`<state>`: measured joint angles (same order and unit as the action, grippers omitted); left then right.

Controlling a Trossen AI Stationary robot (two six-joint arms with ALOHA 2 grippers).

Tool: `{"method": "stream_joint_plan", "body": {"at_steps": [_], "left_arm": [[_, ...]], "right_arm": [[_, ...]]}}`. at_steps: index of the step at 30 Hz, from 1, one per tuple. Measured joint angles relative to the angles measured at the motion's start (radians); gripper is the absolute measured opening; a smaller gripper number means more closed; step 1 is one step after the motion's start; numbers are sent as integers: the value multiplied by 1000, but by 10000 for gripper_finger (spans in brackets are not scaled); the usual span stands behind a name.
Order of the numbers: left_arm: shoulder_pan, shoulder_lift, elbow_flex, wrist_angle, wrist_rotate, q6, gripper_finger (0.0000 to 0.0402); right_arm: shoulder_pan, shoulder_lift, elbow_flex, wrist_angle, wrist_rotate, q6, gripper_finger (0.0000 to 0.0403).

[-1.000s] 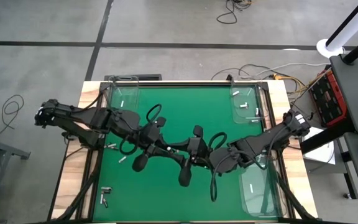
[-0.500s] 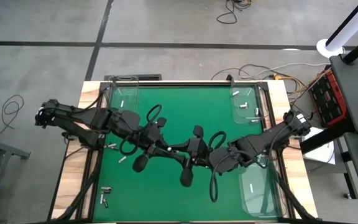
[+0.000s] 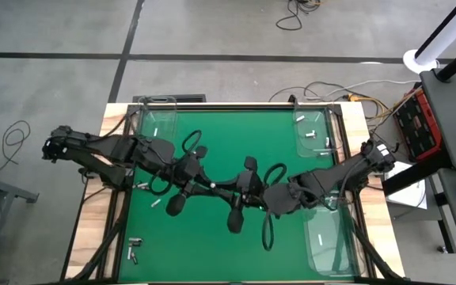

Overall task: Sort batteries
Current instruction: Put the silver battery into the top right transparent bin

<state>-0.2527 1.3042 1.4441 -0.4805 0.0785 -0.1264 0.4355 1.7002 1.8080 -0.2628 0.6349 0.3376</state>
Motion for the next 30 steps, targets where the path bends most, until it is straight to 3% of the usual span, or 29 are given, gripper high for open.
{"method": "stream_joint_plan", "body": {"at_steps": [8, 14, 18, 21, 26, 30], "left_arm": [[2, -150, 1, -269, -163, 15, 121], [2, -294, -20, -450, -322, -2, 153], [2, -410, -110, -438, -382, -11, 155], [2, -506, -192, -434, -457, -13, 155], [2, -631, -307, -433, -560, 9, 155], [2, -699, -348, -435, -587, 65, 155]], "right_arm": [[-133, -87, -3, -189, -67, 138, 39], [-324, -174, -3, -695, -62, 500, 39], [-459, -195, -7, -1079, -61, 747, 39], [-563, -195, -22, -1276, -119, 893, 39], [-738, -197, -103, -1283, -288, 944, 39], [-870, -187, -175, -1265, -354, 967, 39]]}}
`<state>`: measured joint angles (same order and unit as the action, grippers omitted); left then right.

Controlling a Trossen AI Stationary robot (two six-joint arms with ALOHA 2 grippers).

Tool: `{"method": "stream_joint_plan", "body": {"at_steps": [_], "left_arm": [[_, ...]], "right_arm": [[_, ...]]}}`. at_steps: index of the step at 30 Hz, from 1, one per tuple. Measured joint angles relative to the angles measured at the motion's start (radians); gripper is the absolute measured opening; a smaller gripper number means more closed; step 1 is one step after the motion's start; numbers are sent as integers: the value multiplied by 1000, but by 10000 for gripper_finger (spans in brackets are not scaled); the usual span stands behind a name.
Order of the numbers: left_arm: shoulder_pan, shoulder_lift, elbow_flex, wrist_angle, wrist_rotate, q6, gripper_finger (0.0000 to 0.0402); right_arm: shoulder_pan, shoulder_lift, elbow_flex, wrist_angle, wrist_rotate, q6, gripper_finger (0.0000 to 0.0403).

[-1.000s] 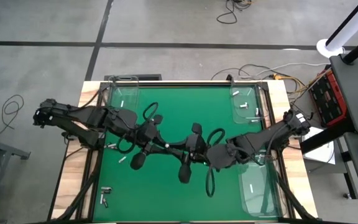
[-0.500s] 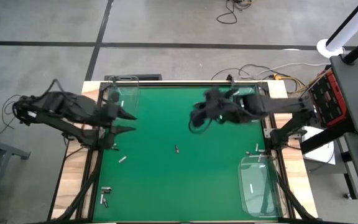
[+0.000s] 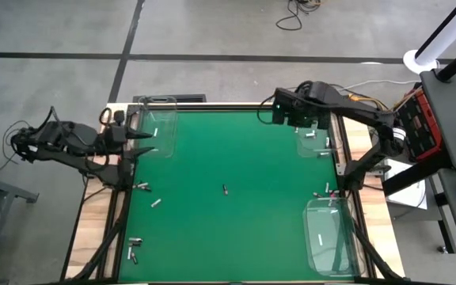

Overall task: Sort batteries
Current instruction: Put the silver battery into the top right transparent bin

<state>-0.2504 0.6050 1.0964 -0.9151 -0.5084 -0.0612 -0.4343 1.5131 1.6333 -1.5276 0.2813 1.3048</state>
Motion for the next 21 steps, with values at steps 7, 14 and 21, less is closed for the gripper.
{"method": "stream_joint_plan", "body": {"at_steps": [7, 14, 21], "left_arm": [[1, -63, -2, 3, -162, 48, 155], [2, -120, -1, -5, -217, 53, 154], [2, -135, -51, -17, -219, 51, 154]], "right_arm": [[-147, 2, -95, 27, -43, 144, 39], [-228, 1, -156, 78, -55, 335, 39], [-295, 1, -239, 122, -72, 426, 39]]}}
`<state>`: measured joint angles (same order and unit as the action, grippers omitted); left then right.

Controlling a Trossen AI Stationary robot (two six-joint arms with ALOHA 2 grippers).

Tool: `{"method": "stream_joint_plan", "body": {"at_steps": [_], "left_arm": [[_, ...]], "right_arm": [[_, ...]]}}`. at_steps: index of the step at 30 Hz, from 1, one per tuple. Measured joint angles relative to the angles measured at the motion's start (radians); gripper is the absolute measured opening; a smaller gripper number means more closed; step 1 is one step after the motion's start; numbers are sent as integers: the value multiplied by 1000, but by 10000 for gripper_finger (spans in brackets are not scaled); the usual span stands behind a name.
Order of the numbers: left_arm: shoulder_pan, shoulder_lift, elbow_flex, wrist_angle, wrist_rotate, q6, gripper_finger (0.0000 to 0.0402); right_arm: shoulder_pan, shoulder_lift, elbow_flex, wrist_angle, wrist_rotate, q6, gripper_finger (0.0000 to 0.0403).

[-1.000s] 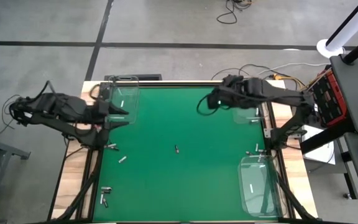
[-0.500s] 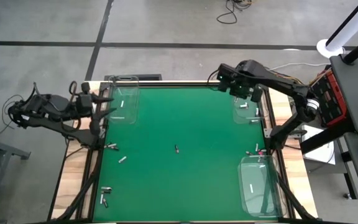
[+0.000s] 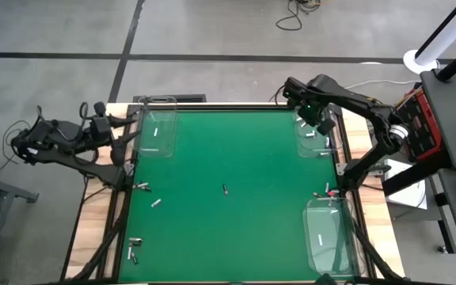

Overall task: Sort batteries
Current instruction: Put the silver battery into the top right transparent bin

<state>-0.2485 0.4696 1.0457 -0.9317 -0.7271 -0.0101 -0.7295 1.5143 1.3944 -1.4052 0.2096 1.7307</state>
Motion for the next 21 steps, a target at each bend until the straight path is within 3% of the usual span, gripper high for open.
{"method": "stream_joint_plan", "body": {"at_steps": [7, 12, 16, 21], "left_arm": [[2, -3, -21, -13, -131, -36, 153], [41, 13, -22, -30, -165, -59, 153], [157, 35, -20, -27, -127, -58, 153], [340, 87, -21, 3, 18, -52, 153]], "right_arm": [[-93, 0, -119, 41, 1, 14, 39], [-147, 0, -244, 206, -6, 36, 39], [-181, 0, -346, 407, -29, 73, 39], [-222, 0, -435, 586, -50, 107, 39]]}}
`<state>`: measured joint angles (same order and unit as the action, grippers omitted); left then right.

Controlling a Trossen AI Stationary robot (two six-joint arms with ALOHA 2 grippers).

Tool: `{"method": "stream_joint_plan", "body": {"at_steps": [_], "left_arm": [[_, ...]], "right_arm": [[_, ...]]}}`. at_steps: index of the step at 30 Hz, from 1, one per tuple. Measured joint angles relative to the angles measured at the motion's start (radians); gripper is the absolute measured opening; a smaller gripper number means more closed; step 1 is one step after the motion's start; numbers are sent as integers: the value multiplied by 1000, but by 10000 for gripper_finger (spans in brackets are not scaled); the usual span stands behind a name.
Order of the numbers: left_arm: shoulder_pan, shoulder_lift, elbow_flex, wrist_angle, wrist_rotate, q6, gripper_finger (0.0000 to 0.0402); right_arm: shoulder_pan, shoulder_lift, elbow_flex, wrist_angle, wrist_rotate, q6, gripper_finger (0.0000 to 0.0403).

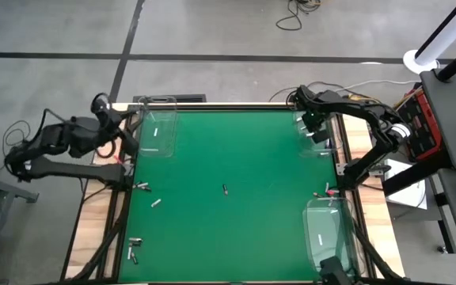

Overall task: Sort batteries
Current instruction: Put the silver battery into the top right transparent bin

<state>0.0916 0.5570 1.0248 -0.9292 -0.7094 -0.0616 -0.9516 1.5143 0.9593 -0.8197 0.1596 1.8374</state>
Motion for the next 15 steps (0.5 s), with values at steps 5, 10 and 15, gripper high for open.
{"method": "stream_joint_plan", "body": {"at_steps": [5, 10, 15], "left_arm": [[113, 56, 0, 54, 98, 0, 153], [149, 102, 1, 90, 126, 6, 153], [155, 122, 1, 130, 127, 20, 153]], "right_arm": [[-47, 0, -37, 61, -3, -1, 39], [-80, 0, -39, 72, -11, 2, 39], [-80, 0, -39, 70, -30, 30, 48]]}}
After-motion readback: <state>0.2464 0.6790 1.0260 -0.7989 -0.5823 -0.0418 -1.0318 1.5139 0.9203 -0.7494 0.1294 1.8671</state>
